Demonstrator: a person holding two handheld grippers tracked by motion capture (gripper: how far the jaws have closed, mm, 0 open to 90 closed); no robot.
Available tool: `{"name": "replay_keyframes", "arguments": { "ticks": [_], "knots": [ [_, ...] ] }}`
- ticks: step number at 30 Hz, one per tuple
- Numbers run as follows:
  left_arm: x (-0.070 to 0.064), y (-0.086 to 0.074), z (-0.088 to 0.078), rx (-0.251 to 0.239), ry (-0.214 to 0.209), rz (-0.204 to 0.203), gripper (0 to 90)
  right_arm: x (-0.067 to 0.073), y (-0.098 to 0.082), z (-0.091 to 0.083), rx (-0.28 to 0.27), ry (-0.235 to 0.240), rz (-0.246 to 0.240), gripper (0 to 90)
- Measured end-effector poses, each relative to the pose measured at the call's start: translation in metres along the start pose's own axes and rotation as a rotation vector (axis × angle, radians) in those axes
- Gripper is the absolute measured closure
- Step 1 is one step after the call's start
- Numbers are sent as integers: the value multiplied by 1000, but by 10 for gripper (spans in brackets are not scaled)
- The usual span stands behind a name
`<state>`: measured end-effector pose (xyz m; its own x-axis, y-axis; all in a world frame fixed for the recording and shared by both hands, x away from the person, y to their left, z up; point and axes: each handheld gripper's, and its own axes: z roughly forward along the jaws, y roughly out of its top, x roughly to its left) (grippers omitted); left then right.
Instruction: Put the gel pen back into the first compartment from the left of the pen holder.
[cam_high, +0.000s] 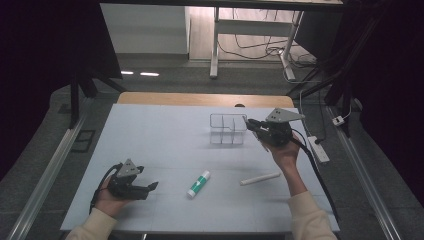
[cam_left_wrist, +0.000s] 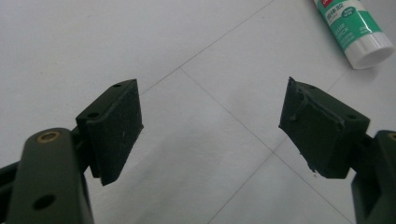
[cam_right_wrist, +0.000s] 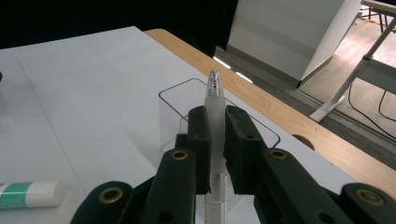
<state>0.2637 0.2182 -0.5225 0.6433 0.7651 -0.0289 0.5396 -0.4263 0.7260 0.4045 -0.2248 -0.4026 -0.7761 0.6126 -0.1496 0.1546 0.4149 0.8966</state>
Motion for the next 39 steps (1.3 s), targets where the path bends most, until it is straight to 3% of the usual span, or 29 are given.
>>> {"name": "replay_keyframes", "arguments": {
  "ticks": [29,39],
  "knots": [
    [1,0,1,1,1,-8,210,16,15,29,-56,34,3,807],
    [3,0,1,0,-4,-12,210,14,20,40,-62,29,20,807]
  ]
}}
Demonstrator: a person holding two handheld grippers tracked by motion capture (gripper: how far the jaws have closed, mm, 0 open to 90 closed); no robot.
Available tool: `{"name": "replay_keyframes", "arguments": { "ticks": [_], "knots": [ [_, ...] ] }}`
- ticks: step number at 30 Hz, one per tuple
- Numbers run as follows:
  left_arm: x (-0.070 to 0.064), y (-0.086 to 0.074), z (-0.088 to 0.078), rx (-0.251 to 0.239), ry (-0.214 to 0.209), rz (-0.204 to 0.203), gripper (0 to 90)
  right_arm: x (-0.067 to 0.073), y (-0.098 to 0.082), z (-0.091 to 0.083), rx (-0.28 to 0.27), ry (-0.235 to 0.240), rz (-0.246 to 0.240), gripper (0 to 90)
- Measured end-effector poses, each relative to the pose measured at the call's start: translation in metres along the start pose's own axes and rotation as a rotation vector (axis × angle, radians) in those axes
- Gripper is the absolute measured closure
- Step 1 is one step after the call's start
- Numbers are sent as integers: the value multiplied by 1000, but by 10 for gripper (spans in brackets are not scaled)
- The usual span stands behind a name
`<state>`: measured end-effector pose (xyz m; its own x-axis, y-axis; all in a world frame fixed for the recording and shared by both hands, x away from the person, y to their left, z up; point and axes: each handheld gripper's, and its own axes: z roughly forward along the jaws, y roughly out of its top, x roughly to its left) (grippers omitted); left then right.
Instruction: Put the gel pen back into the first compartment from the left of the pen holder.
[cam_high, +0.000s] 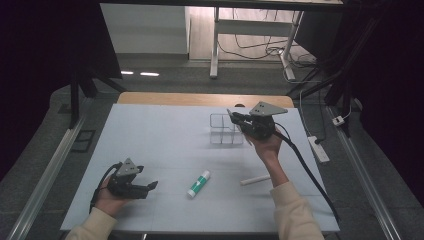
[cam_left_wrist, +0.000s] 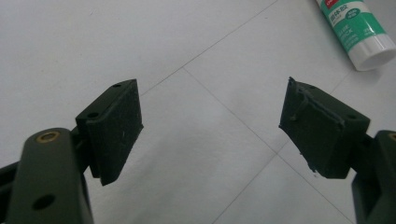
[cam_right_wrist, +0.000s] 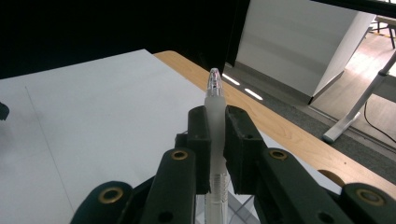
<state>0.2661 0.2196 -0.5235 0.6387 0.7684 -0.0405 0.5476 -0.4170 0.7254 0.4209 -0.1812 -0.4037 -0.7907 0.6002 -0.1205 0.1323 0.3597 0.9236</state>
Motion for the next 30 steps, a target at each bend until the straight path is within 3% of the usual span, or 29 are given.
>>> {"name": "replay_keyframes", "arguments": {
  "ticks": [30],
  "knots": [
    [0,0,-1,-7,-5,1,210,-1,23,28,-80,15,60,806]
  ]
}}
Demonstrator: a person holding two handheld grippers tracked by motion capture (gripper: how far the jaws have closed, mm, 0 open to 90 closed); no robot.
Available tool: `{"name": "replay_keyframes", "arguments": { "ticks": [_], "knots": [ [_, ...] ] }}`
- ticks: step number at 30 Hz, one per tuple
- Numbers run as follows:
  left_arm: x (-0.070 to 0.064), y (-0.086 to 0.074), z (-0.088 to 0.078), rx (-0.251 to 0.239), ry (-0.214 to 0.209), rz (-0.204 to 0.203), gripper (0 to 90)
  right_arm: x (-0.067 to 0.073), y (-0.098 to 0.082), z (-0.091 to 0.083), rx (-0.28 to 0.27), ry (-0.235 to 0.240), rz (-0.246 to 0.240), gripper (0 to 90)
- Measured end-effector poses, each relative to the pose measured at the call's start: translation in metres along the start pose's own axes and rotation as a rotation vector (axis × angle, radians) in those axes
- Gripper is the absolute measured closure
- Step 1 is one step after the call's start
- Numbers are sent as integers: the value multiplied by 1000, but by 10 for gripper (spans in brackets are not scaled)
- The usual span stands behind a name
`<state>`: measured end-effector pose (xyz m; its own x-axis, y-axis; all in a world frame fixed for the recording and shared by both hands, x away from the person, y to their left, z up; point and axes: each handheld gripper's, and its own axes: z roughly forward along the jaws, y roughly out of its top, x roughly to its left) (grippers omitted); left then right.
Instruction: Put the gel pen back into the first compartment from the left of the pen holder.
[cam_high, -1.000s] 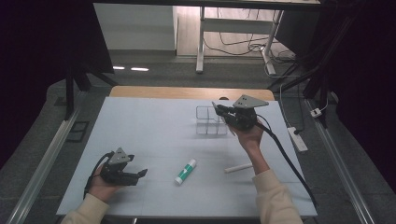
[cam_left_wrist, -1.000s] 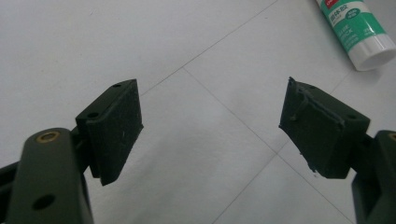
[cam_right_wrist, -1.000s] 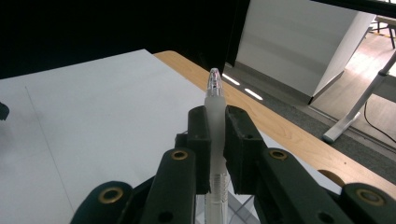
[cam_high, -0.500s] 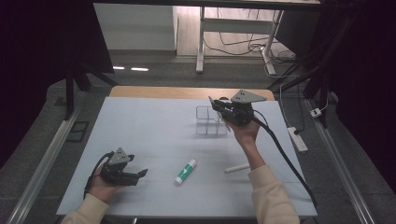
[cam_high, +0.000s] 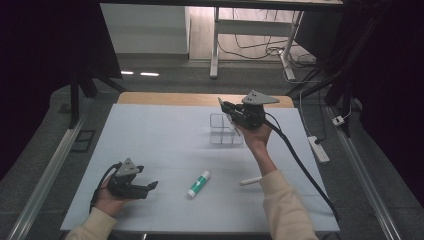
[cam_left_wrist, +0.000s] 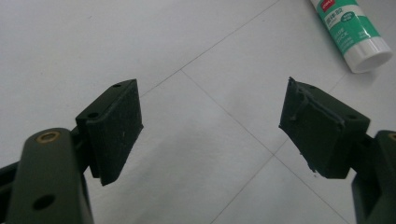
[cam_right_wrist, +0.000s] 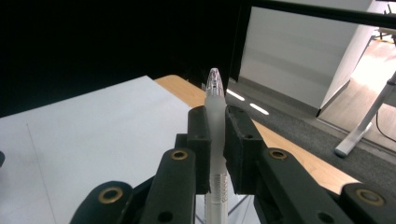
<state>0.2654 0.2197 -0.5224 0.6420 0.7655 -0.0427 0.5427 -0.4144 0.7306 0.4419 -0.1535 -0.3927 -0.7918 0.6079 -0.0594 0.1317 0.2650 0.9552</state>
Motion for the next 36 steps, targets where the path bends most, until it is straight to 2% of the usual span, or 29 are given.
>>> {"name": "replay_keyframes", "arguments": {
  "ticks": [12,15,18,36],
  "knots": [
    [0,0,1,-1,-3,-2,210,-1,4,7,-15,-6,20,806],
    [0,0,1,1,-4,-1,210,1,6,11,-11,-11,7,806],
    [0,0,1,1,-3,1,210,1,7,14,-28,-4,19,806],
    [1,0,2,4,-6,3,210,-1,13,33,-21,-15,30,806]
  ]
}}
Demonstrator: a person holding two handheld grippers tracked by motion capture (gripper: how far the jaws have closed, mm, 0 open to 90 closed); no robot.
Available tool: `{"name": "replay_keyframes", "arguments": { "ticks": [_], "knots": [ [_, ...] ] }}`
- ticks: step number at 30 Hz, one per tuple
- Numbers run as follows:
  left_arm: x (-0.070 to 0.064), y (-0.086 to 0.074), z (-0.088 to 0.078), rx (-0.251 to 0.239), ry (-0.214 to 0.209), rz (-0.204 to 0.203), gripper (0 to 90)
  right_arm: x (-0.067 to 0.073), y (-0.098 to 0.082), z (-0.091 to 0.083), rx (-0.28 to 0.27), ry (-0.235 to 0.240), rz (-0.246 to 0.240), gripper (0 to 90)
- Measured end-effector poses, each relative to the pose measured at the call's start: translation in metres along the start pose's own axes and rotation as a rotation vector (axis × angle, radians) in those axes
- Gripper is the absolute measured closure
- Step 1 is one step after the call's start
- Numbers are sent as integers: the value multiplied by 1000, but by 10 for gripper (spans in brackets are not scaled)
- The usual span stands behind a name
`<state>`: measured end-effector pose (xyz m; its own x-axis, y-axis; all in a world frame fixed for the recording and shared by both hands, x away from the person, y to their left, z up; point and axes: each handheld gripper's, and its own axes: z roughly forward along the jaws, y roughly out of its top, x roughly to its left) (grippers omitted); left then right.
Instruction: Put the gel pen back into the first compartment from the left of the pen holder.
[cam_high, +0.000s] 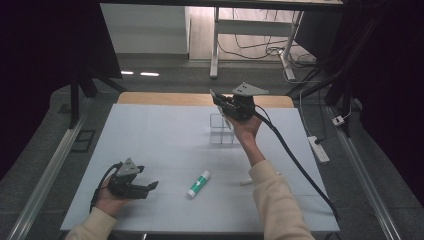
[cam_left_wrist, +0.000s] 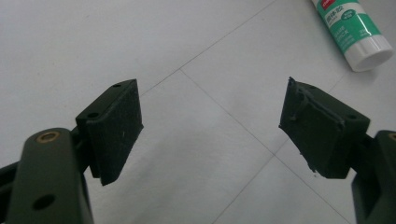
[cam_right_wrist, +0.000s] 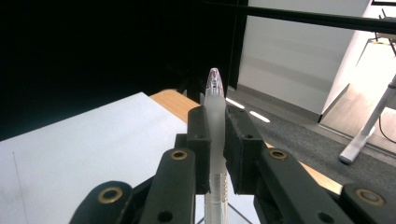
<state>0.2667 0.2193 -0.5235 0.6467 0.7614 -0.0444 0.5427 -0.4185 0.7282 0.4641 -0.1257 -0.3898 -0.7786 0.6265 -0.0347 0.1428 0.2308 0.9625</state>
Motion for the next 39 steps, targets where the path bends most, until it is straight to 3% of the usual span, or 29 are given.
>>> {"name": "replay_keyframes", "arguments": {
  "ticks": [4,9,28,39],
  "knots": [
    [0,0,1,2,-2,2,210,-2,1,4,-21,34,48,806],
    [0,0,1,3,-2,5,210,-4,2,9,-35,29,58,806],
    [0,0,1,2,-2,4,210,-5,-3,32,-71,29,61,804],
    [1,0,1,2,-1,5,210,-7,-10,38,-57,13,53,798]
  ]
}}
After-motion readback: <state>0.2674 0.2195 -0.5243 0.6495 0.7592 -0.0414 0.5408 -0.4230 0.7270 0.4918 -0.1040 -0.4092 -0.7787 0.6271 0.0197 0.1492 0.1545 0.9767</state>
